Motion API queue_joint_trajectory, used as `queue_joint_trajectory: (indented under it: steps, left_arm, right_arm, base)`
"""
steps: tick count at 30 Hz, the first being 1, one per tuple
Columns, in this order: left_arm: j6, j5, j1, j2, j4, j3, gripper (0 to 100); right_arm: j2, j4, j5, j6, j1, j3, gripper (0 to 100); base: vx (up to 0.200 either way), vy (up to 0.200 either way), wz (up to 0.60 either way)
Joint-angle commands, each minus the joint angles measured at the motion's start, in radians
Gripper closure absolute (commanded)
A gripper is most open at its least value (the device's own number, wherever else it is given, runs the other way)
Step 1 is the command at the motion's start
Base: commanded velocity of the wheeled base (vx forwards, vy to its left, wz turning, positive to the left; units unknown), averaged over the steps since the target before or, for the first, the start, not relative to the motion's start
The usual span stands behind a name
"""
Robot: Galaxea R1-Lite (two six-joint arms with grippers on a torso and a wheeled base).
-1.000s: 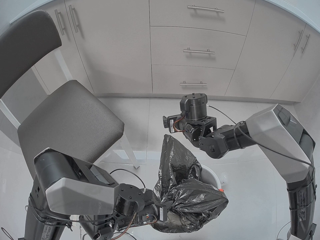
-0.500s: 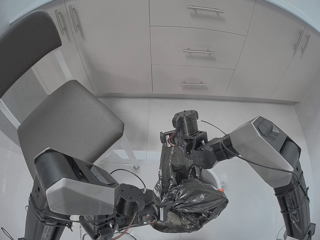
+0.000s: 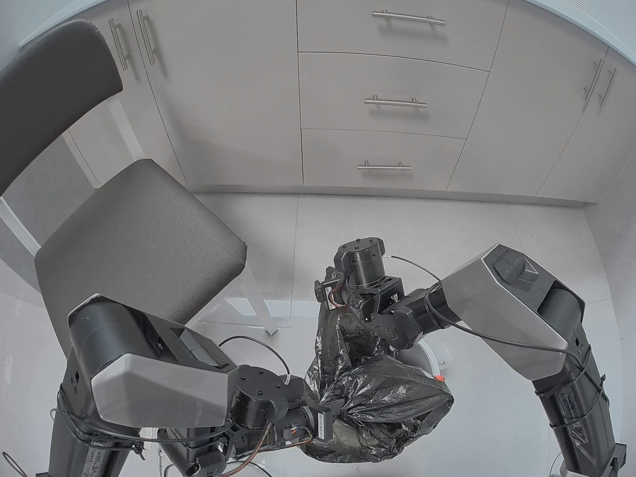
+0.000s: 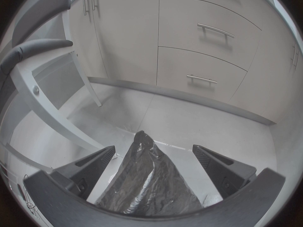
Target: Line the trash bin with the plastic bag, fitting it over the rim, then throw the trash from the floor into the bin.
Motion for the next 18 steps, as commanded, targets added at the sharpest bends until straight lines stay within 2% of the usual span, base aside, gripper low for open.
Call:
queue_joint_trajectory:
  steps: [1, 18]
  left_arm:
    - [-0.001, 0.0, 0.0, 0.0, 0.0, 0.0, 100]
    - [0.001, 0.001, -0.003, 0.004, 0.0, 0.0, 100]
  right_arm:
    - [0.012, 0.001, 0.0, -0.001, 0.0, 0.005, 0]
    - [0.014, -0.001, -0.002, -0.009, 0.001, 0.009, 0]
  base:
    - [0.0, 0.0, 0.0]
    - [0.0, 0.0, 0.0]
